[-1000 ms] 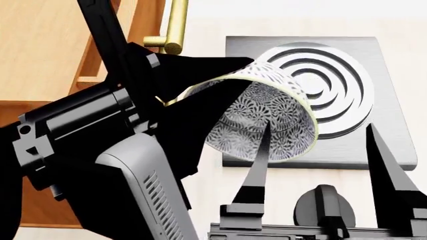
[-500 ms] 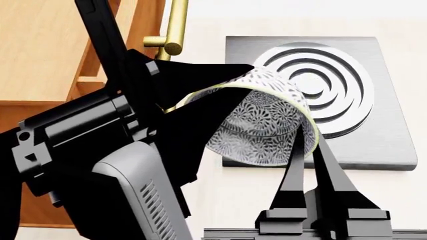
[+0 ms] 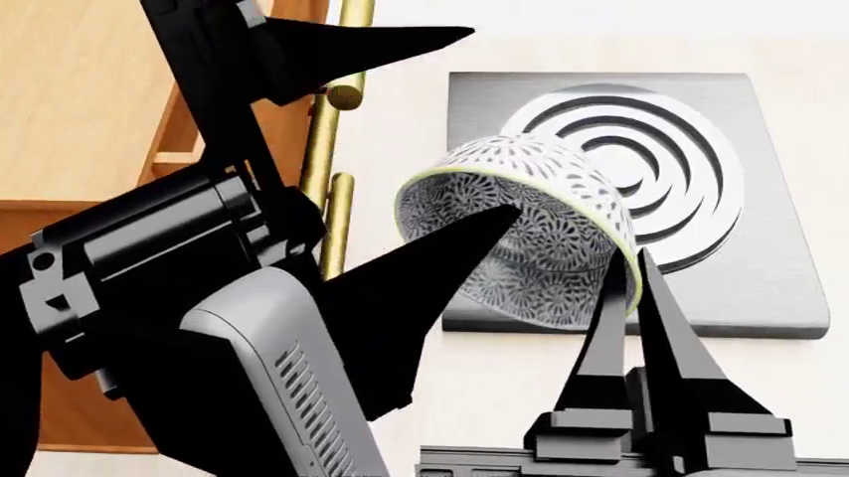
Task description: Pick the akita bowl on the wooden cabinet and place it on the plate.
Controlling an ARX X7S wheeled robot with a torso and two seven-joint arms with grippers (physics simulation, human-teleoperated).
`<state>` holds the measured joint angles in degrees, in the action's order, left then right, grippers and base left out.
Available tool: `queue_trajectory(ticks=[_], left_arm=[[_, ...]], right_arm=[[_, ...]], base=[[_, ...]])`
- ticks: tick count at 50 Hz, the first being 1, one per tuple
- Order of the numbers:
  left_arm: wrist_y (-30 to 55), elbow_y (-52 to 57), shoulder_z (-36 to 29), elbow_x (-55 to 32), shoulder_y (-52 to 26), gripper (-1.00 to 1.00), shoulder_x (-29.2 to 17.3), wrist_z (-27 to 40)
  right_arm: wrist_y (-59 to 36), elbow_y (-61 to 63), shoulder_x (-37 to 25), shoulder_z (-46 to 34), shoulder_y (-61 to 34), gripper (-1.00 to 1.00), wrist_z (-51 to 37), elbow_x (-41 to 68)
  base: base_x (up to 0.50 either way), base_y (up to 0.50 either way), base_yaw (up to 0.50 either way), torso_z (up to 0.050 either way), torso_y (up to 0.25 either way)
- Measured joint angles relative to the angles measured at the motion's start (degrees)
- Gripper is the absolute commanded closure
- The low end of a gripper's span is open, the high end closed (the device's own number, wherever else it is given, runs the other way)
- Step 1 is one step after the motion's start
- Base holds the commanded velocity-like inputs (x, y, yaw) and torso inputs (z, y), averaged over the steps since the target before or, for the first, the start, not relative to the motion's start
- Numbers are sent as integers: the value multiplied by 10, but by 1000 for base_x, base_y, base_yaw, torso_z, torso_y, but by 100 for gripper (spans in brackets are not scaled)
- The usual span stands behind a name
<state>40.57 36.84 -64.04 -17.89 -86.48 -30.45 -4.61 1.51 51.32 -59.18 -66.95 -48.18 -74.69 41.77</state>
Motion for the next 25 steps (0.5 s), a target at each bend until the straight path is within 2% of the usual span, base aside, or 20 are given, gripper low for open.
queue_trajectory(ticks=[25], left_arm=[[-1, 0, -9, 10, -5, -100, -6, -6]], right_arm=[[26, -20, -30, 16, 21, 100, -20, 6]], base=[[0, 0, 0, 0, 0]])
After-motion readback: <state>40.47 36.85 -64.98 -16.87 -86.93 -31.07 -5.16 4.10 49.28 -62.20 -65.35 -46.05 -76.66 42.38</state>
